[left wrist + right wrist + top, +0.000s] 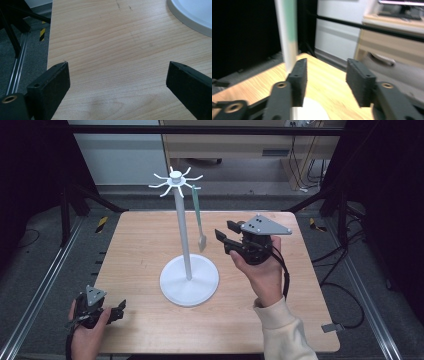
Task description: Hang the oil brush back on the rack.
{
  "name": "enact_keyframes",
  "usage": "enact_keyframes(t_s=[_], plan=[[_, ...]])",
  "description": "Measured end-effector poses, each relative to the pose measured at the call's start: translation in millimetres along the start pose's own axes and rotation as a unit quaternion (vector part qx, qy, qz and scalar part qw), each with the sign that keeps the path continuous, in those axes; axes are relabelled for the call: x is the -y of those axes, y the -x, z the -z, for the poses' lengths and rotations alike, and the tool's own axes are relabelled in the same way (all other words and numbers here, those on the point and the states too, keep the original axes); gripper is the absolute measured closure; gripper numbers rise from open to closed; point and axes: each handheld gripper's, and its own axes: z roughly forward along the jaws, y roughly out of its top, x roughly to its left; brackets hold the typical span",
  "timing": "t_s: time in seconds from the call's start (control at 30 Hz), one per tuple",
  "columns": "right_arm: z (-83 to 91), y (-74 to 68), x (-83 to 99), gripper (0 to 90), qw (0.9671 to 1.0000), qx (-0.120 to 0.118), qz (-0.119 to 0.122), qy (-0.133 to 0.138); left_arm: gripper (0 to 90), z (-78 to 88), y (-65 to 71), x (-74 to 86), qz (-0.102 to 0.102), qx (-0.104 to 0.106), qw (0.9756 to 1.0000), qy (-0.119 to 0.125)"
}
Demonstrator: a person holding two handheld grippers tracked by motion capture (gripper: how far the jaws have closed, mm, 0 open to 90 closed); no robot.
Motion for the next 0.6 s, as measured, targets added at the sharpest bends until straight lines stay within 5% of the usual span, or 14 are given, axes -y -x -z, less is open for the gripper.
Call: enact_keyframes(t_s=[0.37, 0.6], plan=[[4.9, 1.8, 3.0, 33.0, 0.9973, 0.055, 0.015, -0.047, 4.8, 0.2, 1.4, -1.5, -0.002, 0.002, 1.0000, 0.004], [5.2, 5.3, 12.3, 19.0, 0.9923, 0.085, 0.039, -0.082, 4.8, -1.3, 1.6, -4.0, -0.006, 0.003, 1.0000, 0.003]])
